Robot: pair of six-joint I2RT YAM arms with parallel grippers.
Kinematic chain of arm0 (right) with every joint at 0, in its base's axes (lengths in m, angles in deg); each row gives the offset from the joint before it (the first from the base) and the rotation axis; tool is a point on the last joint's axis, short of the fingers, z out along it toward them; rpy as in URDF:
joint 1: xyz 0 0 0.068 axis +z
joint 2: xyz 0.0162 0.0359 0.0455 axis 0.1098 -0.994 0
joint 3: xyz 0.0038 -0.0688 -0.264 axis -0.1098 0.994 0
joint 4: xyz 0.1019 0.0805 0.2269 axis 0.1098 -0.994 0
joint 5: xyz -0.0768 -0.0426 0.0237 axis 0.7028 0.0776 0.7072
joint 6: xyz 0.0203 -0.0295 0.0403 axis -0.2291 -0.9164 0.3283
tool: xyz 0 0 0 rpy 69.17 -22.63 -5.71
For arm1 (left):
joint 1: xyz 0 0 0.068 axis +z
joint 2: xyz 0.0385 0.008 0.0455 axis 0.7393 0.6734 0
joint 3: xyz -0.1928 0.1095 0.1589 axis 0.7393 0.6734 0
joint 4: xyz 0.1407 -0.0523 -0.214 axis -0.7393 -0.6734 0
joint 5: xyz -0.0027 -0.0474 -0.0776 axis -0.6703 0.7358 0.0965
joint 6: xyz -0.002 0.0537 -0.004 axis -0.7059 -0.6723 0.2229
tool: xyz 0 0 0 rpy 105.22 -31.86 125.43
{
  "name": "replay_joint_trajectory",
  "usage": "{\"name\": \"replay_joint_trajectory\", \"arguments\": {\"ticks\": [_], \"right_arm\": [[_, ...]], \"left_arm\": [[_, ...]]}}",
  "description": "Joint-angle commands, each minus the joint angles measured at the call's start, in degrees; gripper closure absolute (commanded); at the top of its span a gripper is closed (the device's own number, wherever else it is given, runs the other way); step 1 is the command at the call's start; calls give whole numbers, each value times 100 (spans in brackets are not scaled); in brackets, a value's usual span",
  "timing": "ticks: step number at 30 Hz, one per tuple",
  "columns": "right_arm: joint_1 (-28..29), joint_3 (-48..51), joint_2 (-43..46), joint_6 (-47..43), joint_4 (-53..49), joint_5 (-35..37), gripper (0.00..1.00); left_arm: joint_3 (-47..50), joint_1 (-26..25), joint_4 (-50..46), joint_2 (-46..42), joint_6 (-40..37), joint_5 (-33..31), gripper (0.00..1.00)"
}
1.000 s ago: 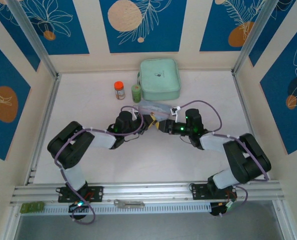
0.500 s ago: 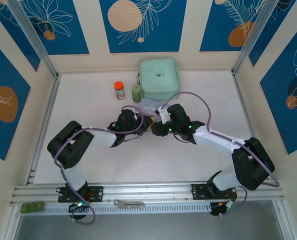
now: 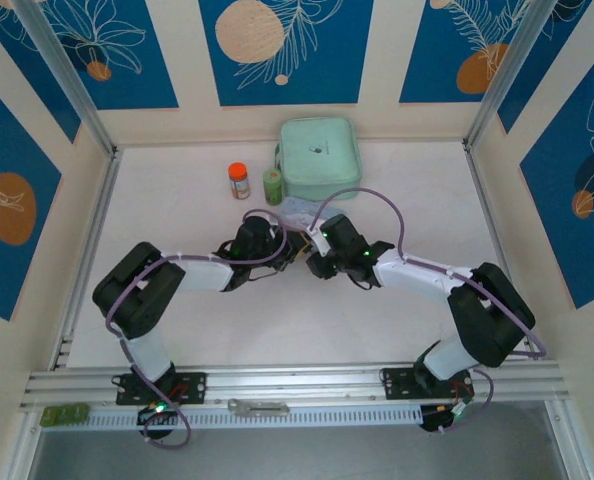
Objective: Unlock the padlock with the key
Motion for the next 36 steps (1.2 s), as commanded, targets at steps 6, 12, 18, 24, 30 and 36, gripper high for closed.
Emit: {"name": "replay_joint_trajectory", "arguments": {"ticks": [6,12,18,24,30,36], "right_arm": [[207,-90,-128,-260,803,591,66],[260,2,-270,-284,1140,674,81],[286,-23,-498,-339,1008,666,100],[-528,-129,-285,347,730,-1831,100],[-1738,-532,-934,1219,692,-5304,100],[-1888,-562,-1217,1398,845,-5673,100]], "left_arm": [[-146,22,161,-260,-10,158,100],[-153,-11,233,-251,90,242,100],[-168,-15,382,-253,189,323,100],[-155,11,613,-197,-38,569,100],[13,46,1350,-61,-386,1042,100],[15,58,1578,32,-734,1451,100]]}}
